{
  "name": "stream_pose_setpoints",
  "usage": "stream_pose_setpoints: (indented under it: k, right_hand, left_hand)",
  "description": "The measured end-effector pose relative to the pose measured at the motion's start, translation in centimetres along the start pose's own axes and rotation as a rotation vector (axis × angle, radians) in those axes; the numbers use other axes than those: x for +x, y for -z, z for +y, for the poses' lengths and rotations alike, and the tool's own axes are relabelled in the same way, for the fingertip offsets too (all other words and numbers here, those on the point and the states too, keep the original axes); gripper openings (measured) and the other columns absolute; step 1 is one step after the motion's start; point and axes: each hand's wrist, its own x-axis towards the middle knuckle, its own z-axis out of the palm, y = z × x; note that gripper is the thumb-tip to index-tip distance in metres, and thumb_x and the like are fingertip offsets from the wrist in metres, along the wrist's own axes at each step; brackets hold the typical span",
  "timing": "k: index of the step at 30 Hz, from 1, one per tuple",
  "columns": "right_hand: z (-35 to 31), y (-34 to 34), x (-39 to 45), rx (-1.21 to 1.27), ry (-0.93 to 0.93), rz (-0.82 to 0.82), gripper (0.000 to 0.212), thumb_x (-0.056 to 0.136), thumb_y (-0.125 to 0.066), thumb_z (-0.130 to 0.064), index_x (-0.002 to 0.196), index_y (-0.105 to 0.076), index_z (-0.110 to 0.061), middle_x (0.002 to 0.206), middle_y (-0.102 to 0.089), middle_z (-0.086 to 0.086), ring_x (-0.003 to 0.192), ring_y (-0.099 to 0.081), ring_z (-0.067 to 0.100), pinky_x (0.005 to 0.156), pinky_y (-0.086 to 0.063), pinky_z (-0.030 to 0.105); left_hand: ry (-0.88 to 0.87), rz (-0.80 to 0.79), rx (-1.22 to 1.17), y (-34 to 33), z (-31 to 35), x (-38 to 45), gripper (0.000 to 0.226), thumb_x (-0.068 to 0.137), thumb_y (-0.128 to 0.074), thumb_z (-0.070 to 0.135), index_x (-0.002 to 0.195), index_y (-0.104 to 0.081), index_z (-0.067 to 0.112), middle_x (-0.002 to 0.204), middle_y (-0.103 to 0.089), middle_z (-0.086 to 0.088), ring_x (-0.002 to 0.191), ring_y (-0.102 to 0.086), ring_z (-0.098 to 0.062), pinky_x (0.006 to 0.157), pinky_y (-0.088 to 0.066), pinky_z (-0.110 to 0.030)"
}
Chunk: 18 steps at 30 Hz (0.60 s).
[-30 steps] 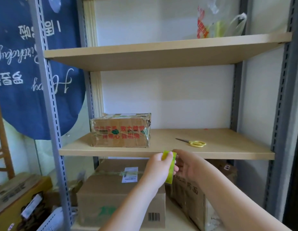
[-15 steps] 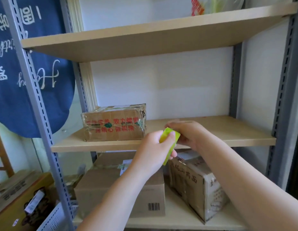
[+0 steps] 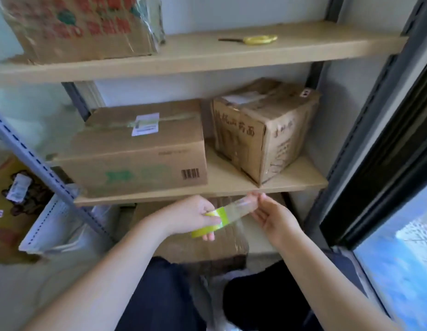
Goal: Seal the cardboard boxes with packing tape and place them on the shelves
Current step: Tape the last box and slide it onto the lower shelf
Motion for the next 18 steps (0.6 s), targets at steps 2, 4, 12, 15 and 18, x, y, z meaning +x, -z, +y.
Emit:
stream_pose_setpoints:
  k: [2, 4, 12, 15, 18]
  right_hand:
    - [1.5, 1.6, 2.1, 0.093, 0.010, 0.069, 0.028, 0.105, -0.044, -0.020, 0.121, -0.064, -0.009, 0.099, -0.077, 0.001, 0.088, -0.073, 0.008, 0.067, -0.057, 0.020]
    - [3.5, 2.6, 4.0, 0.095, -0.018, 0.113, 0.028, 0.104, -0.046, -0.026, 0.120, -0.066, -0.015, 0.113, -0.073, -0.001, 0.099, -0.070, 0.010, 0.078, -0.054, 0.023]
    - [11.6, 0.7, 9.5, 0.179, -0.074, 0.355, 0.016, 0.099, -0.057, -0.020, 0.097, -0.073, -0.017, 0.098, -0.073, -0.003, 0.099, -0.065, 0.008, 0.106, -0.044, 0.030]
    - [12.5, 0.2, 11.4, 0.263, -0.048, 0.380, 0.018, 0.100, -0.055, -0.015, 0.101, -0.072, -0.010, 0.096, -0.076, -0.001, 0.101, -0.068, 0.009, 0.104, -0.046, 0.027]
    - [12.4, 0.4, 12.6, 0.288, -0.019, 0.351, 0.019, 0.102, -0.051, -0.016, 0.106, -0.069, -0.011, 0.095, -0.075, -0.006, 0.097, -0.068, 0.004, 0.097, -0.050, 0.022]
  left_hand:
    - [0.124, 0.110, 0.169, -0.4, -2.8, 1.7, 0.047, 0.101, -0.050, 0.045, 0.076, -0.058, 0.005, 0.063, -0.073, -0.006, 0.056, -0.069, -0.017, 0.055, -0.049, -0.024]
    - [0.155, 0.126, 0.170, -0.5, -5.0, 3.3, 0.049, 0.100, -0.049, 0.048, 0.068, -0.051, 0.011, 0.058, -0.070, -0.008, 0.050, -0.065, -0.015, 0.052, -0.046, -0.021]
    - [0.278, 0.025, 0.127, 0.2, -12.7, 9.2, 0.043, 0.098, -0.055, 0.042, 0.072, -0.048, 0.009, 0.052, -0.063, -0.010, 0.045, -0.059, -0.020, 0.042, -0.040, -0.020]
    - [0.257, 0.003, 0.052, 1.6, -14.3, 10.6, 0.046, 0.097, -0.056, 0.045, 0.071, -0.053, 0.007, 0.057, -0.068, -0.011, 0.055, -0.067, -0.024, 0.055, -0.052, -0.029]
    - [0.226, -0.059, 0.102, 2.7, -14.9, 12.3, 0.049, 0.097, -0.055, 0.046, 0.077, -0.057, 0.002, 0.062, -0.072, -0.006, 0.061, -0.071, -0.019, 0.068, -0.057, -0.036]
